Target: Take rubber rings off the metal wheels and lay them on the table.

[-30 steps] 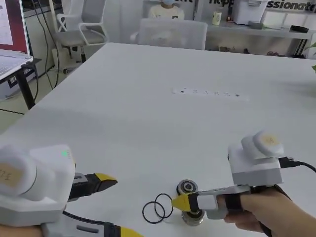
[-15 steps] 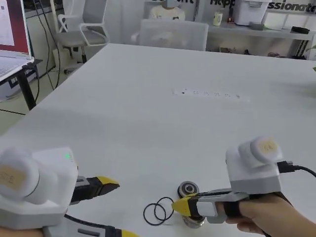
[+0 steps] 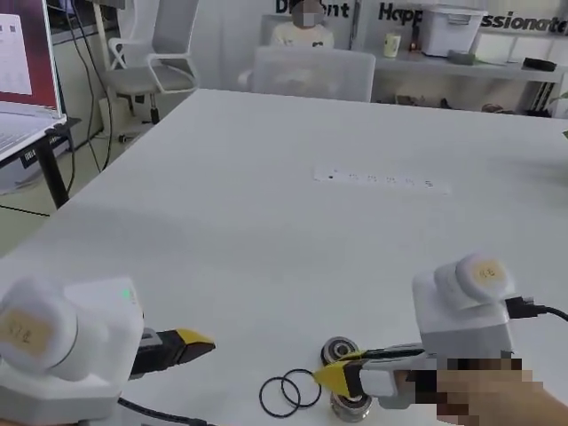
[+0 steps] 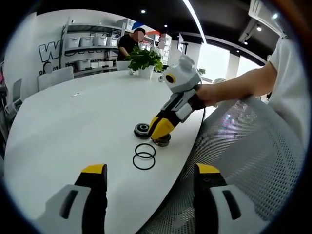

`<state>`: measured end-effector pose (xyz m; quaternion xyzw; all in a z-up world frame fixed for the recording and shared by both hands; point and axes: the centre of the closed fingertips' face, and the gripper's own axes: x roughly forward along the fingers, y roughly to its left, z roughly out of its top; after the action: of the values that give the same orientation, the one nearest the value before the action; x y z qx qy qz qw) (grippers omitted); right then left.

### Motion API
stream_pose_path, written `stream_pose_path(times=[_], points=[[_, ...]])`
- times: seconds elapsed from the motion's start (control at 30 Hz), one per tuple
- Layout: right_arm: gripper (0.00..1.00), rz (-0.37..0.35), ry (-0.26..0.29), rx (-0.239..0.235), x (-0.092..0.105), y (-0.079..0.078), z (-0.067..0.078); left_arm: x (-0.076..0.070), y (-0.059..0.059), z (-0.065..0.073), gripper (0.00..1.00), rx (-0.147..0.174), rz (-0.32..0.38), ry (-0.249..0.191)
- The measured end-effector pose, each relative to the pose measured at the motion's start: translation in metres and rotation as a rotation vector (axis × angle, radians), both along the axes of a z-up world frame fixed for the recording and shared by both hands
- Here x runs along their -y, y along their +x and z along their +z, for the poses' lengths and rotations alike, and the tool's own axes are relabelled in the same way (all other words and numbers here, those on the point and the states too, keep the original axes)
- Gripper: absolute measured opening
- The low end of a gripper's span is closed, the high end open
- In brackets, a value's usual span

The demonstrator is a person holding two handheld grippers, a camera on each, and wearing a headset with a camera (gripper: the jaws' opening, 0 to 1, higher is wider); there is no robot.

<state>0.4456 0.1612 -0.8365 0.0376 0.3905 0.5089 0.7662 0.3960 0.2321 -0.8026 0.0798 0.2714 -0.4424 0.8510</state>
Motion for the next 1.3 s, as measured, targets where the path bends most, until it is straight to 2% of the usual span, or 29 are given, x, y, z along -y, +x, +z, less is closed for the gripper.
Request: stream_pose_path(times=[0.33, 0.73, 0.93, 1.17, 1.3], points=[[0.12, 0.006, 0.002, 0.062, 0.002, 0.006, 0.013, 0.000, -0.001, 0.000, 0.69, 0.000, -0.002, 0.007], [0.19, -0.022, 0.048, 0.118, 0.004, 0.016, 0.037, 0.000, -0.003, -0.001, 0.69, -0.005, -0.012, 0.015], [0.21, -0.042, 0.077, 0.141, 0.007, 0.021, 0.047, 0.003, -0.003, 0.002, 0.70, -0.004, -0.019, -0.002], [0.28, -0.096, 0.089, 0.182, 0.018, 0.033, 0.058, 0.005, -0.001, 0.007, 0.70, 0.021, -0.050, 0.009], [0.30, -0.129, 0.102, 0.206, 0.025, 0.041, 0.064, 0.003, 0.001, 0.008, 0.70, 0.034, -0.060, 0.038]])
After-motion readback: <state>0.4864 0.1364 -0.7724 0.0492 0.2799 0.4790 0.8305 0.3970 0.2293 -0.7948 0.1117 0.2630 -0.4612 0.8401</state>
